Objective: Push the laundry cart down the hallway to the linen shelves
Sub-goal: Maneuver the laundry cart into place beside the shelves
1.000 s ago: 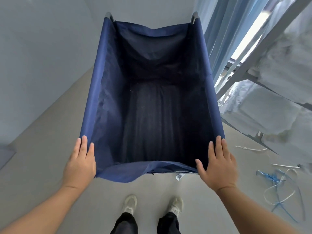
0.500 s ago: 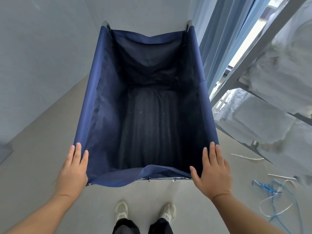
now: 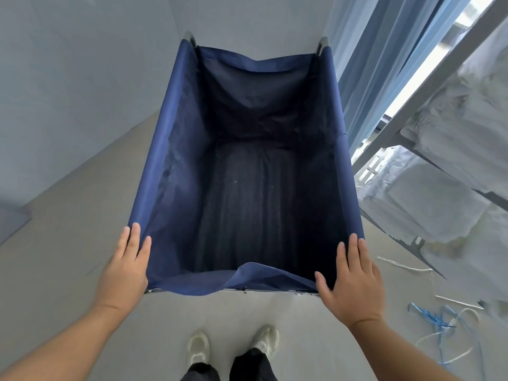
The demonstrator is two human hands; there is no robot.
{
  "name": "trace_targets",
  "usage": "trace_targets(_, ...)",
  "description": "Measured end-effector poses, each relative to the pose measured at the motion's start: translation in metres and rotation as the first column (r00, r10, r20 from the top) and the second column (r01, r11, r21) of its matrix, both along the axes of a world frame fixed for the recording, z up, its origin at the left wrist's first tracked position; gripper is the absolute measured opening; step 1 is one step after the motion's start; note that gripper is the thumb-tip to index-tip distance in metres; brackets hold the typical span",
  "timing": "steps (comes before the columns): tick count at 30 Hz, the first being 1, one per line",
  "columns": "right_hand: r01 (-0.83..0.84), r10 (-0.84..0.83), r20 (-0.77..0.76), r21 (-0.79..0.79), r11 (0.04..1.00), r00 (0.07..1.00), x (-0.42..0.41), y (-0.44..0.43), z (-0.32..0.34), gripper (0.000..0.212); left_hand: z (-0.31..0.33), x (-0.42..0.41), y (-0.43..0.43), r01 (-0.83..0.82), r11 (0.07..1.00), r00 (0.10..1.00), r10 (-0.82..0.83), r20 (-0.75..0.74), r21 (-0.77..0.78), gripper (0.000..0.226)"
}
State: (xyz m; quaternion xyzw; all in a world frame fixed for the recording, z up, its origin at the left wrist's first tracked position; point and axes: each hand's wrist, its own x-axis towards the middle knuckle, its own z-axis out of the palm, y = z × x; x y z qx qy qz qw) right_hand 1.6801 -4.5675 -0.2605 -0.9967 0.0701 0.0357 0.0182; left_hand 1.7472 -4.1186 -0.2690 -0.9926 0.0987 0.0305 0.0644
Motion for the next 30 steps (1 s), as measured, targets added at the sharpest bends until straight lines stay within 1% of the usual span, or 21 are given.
trace_targets(2, -0.004, 0.004, -0.006, -0.005, 1.000, 1.000, -0.008, -0.003, -0.001, 0.080, 0.002, -0.013, -0.004, -0.034, 0.999, 0.999, 0.034, -0.020, -0.009, 0.068)
trace_targets(5, -0.020, 0.020, -0.014, -0.014, 1.000, 1.000, -0.021, -0.007, 0.000, 0.081, 0.004, -0.036, -0.009, -0.073, 0.997, 0.997, 0.073, -0.033, -0.017, 0.076)
trace_targets(14, -0.090, 0.088, -0.026, -0.045, 0.995, 0.996, -0.052, -0.028, 0.006, 0.082, 0.011, -0.105, -0.035, -0.156, 0.987, 0.988, 0.156, 0.001, -0.043, 0.074)
trace_targets(19, -0.154, 0.152, -0.037, -0.047, 0.987, 0.988, -0.072, -0.044, 0.007, 0.083, 0.015, -0.154, -0.053, -0.213, 0.977, 0.975, 0.213, -0.059, -0.001, 0.070)
trace_targets(23, -0.189, 0.186, -0.049, -0.087, 0.978, 0.981, -0.083, -0.057, 0.007, 0.084, 0.015, -0.186, -0.067, -0.241, 0.970, 0.967, 0.242, -0.075, 0.026, 0.070)
trace_targets(28, -0.221, 0.216, -0.052, -0.119, 0.968, 0.975, -0.100, -0.071, 0.004, 0.084, 0.010, -0.225, -0.079, -0.289, 0.957, 0.954, 0.290, -0.076, 0.020, 0.069)
trace_targets(30, -0.230, 0.224, -0.059, -0.126, 0.965, 0.973, -0.105, -0.076, 0.003, 0.083, 0.008, -0.238, -0.087, -0.316, 0.949, 0.946, 0.314, -0.074, -0.015, 0.070)
